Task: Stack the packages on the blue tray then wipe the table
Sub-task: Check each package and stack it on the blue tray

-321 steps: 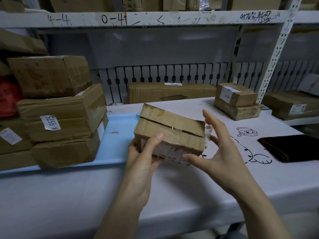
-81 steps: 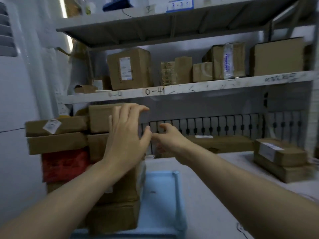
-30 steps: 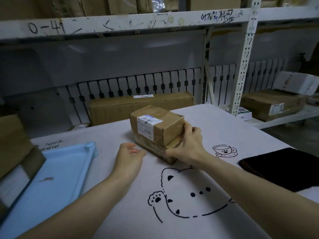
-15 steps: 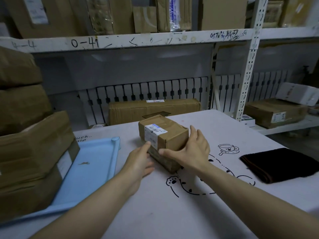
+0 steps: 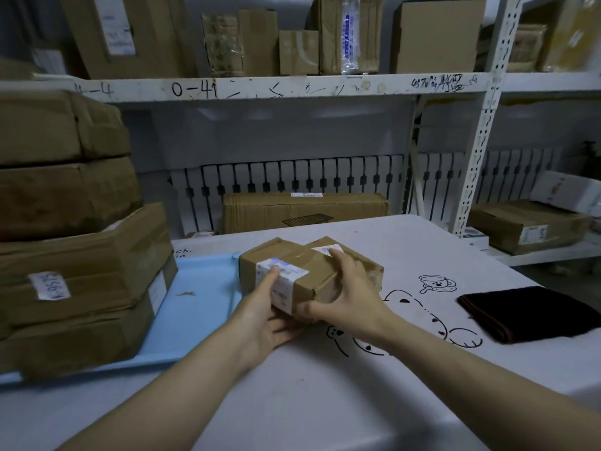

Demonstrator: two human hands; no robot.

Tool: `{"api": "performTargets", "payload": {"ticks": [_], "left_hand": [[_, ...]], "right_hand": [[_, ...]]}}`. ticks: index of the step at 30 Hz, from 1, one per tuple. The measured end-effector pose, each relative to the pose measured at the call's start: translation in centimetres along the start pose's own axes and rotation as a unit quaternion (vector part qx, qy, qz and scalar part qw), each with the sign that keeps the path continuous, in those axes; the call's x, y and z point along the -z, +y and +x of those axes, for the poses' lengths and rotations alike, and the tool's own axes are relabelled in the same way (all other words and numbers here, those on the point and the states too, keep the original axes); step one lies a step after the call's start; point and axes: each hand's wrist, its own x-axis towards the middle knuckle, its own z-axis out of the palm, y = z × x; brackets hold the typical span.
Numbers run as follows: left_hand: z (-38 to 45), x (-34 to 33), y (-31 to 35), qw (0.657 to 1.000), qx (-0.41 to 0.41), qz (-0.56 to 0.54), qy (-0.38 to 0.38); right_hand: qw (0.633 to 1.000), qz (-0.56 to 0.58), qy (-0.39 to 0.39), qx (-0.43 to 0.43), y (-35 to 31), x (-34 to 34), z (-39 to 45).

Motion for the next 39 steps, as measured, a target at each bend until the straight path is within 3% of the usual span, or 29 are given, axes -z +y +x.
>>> {"api": "performTargets", "payload": {"ticks": [5,10,16,23,30,39], "left_hand": [[-1.0,0.7,-0.9,1.000,0.007,-0.018,-0.008],[-1.4,2.2,-1.1,1.000,-0.010,-0.024,-0.006],[-2.2,3.4,-1.5,0.999,-0.033,0.025,-0.035],[-2.7,4.3,-1.8,0.993,-0.084,0.053,-0.062],[-3.3,4.9,-2.3,0.966,-0.185,0.181,-0.026],[-3.7,5.2,-2.9,0.933,-0.270,0.236,-0.008]], "right_hand": [[1.000,-0.020,0.003,0.021,0.0,-0.9,-2.1],[0.988,0.142,-0.060,0.026,0.2,-0.8,-3.9],[0.965,0.224,-0.074,-0.117,0.1,-0.9,-3.1],[0.923,0.312,-0.135,-0.181,0.2,-0.7,-2.9],[0.921,0.337,-0.131,-0.148,0.5,-0.3,-3.1],[0.919,0.368,-0.096,-0.101,1.2,-1.1,-3.4]]}}
